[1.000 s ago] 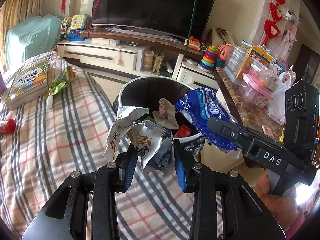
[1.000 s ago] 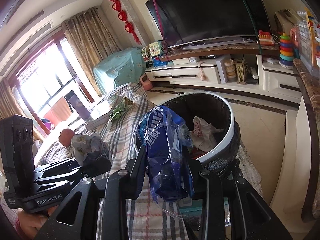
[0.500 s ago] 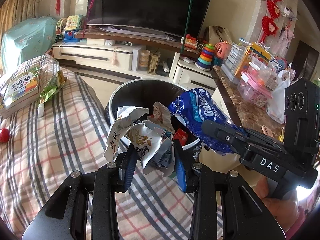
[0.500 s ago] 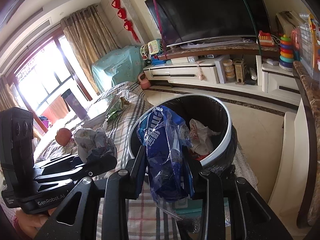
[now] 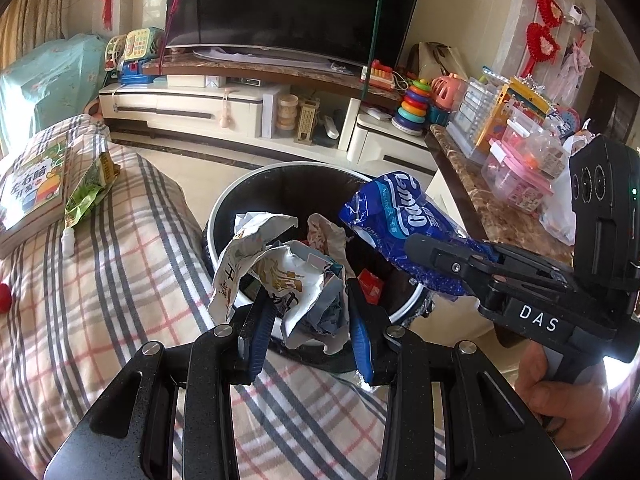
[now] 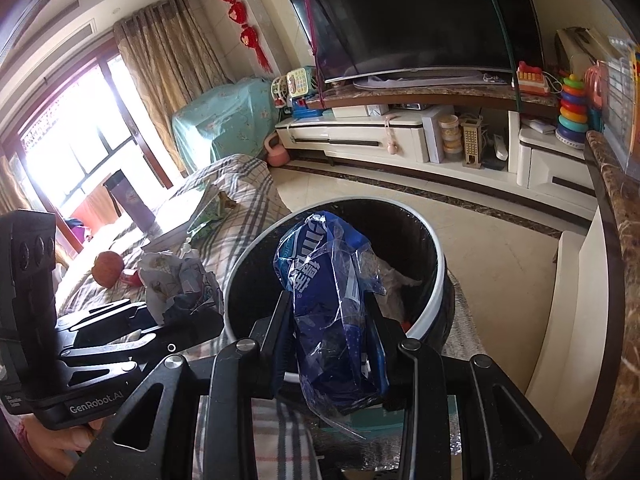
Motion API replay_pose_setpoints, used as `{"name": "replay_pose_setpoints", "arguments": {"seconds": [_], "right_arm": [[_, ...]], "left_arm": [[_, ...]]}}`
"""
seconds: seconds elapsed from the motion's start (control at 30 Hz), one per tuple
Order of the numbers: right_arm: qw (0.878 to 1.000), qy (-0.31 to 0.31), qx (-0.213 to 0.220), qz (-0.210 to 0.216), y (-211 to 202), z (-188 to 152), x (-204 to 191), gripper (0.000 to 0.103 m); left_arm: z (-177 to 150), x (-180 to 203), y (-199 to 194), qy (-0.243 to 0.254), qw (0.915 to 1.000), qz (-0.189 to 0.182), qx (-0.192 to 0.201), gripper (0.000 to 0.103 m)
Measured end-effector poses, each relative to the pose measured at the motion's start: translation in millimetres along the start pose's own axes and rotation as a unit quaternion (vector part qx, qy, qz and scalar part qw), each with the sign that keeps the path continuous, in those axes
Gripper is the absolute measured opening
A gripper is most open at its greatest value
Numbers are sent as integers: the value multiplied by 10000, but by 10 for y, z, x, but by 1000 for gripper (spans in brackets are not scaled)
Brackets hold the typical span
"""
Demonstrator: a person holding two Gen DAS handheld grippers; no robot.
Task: Collect trash
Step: 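Lower the wrapper into the bin while the right tool lowers the blue bag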
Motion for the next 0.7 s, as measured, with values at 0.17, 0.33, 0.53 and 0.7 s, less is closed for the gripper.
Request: {"name": "replay_pose_setpoints", "arguments": {"seconds": [0.17,0.33,0.53,0.7], "right_arm": [[9999,-43,-159,28,108,34,57,33],[9996,-51,-271,39,183,61,113,33],[9993,-79,-376,0,253,127,174,34],[9989,-123,-449,7,319,189,187,34]], "left_arm": [[42,-16,88,-40,9999,7,-97,33],[86,-35,188,-90,9998,14,-200,33],[143,-24,268,-91,9996,31,-279,33],[199,11,334,-75,9993,0,-360,33]]}}
Point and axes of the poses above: each gripper's, at about its wrist camera, not at the fingertips, and y roughly the way its jaws point, x to its right, z to its top, the point moved 3 cm from there along y, roughly the way its jaws point, and after that the axes turned 13 degrees about -y, right-handed, at the moved point
